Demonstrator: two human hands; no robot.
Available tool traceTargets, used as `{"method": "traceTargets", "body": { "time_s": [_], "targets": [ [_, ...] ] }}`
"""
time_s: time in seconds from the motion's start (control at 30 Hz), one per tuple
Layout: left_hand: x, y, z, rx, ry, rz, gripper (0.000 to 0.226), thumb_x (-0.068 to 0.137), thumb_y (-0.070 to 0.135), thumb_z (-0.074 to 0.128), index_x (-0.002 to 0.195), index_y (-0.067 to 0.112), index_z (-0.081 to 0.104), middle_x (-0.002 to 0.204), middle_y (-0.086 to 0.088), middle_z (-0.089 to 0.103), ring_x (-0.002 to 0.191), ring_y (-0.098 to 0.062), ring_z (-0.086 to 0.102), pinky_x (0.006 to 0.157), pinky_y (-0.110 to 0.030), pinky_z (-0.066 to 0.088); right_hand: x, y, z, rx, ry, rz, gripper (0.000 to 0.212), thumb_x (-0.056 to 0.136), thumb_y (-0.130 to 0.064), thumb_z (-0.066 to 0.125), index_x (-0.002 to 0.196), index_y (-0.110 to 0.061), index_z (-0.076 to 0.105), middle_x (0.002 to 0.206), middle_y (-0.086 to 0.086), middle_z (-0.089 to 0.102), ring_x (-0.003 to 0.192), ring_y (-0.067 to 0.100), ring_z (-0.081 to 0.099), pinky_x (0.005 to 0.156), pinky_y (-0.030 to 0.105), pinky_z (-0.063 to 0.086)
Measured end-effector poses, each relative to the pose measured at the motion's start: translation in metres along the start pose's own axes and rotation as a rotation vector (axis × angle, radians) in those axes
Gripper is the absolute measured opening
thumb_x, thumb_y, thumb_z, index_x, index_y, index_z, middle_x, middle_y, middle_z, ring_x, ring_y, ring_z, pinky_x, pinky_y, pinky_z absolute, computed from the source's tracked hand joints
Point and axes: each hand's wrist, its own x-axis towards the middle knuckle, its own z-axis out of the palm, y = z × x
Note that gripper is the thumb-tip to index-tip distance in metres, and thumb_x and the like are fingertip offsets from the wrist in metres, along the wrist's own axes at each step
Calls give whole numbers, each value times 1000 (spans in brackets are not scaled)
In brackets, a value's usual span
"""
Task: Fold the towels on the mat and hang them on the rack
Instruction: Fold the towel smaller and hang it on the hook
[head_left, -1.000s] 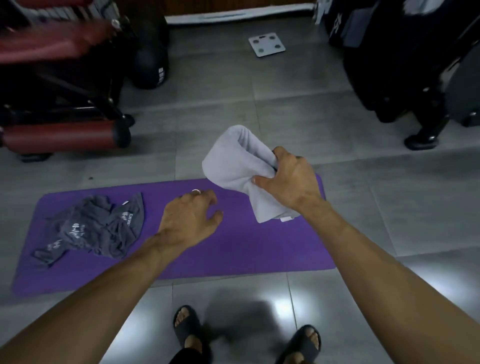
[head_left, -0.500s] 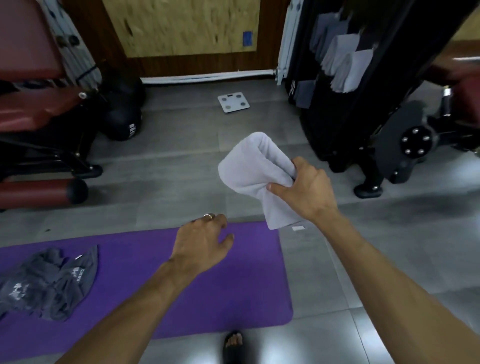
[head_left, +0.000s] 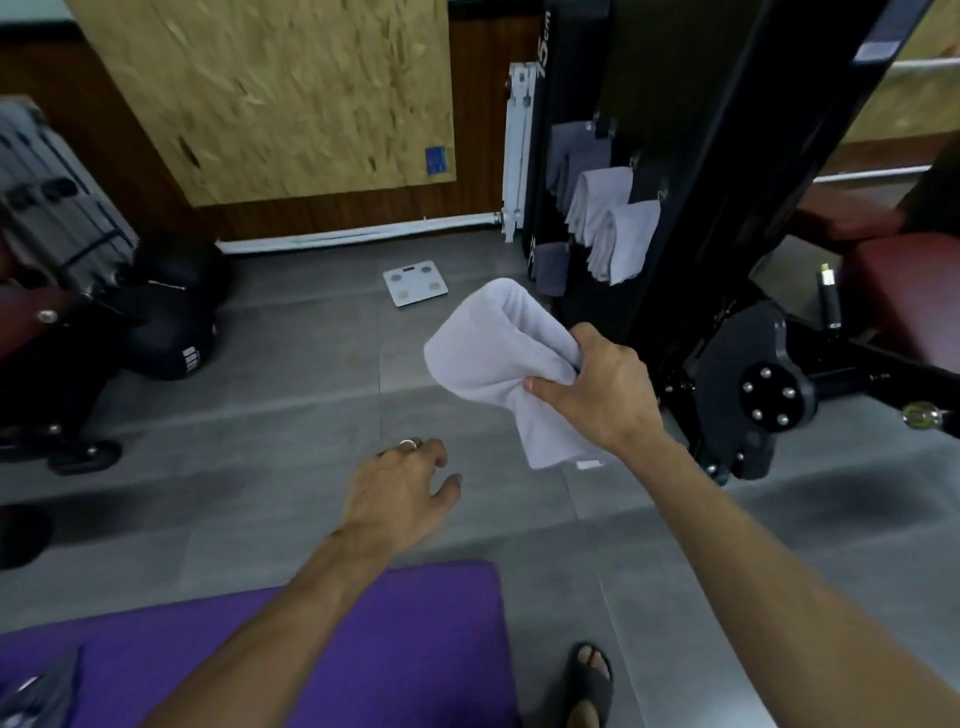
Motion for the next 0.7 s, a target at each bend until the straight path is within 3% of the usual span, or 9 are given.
{"method": "traceTargets", "body": {
  "time_s": [0.2, 0.4, 0.5, 0.63, 0.7],
  "targets": [
    [118, 62, -23, -22, 80, -84, 31, 87, 49, 54, 108, 27, 61, 103, 7, 65, 95, -16, 64, 82, -31, 50, 134, 41, -51, -18, -40, -112, 47, 76, -52, 71, 94, -17, 47, 90, 1, 62, 83, 25, 61, 70, 37, 50],
    [246, 82, -49, 22, 158, -85, 38, 83, 55, 50, 109, 29, 60, 105, 9, 65, 97, -16, 64, 82, -31, 50, 272, 59, -68, -47, -12, -191, 54, 80, -52, 69, 113, -14, 51, 109, 6, 65, 100, 27, 60, 78, 33, 45],
    [319, 76, -58, 34, 189, -80, 37, 82, 56, 56, 109, 31, 60, 107, 10, 64, 97, -15, 64, 82, -31, 51, 345, 64, -63, -66, 9, -232, 53, 79, -53, 70, 111, -15, 50, 108, 7, 66, 96, 28, 63, 81, 40, 51],
    [422, 59, -80, 45, 161, -56, 40, 82, 56, 56, 113, 32, 59, 111, 9, 63, 100, -16, 63, 85, -32, 49, 442, 57, -63, -93, 47, -258, 50, 80, -49, 71, 109, -14, 51, 102, 6, 66, 89, 26, 64, 73, 33, 48],
    [463, 54, -95, 64, 171, -27, 41, 82, 55, 57, 114, 30, 59, 113, 8, 64, 103, -16, 62, 84, -31, 49, 485, 52, -68, -88, 51, -261, 45, 79, -49, 72, 102, -18, 49, 95, 3, 64, 85, 25, 63, 71, 36, 51]
  ]
}}
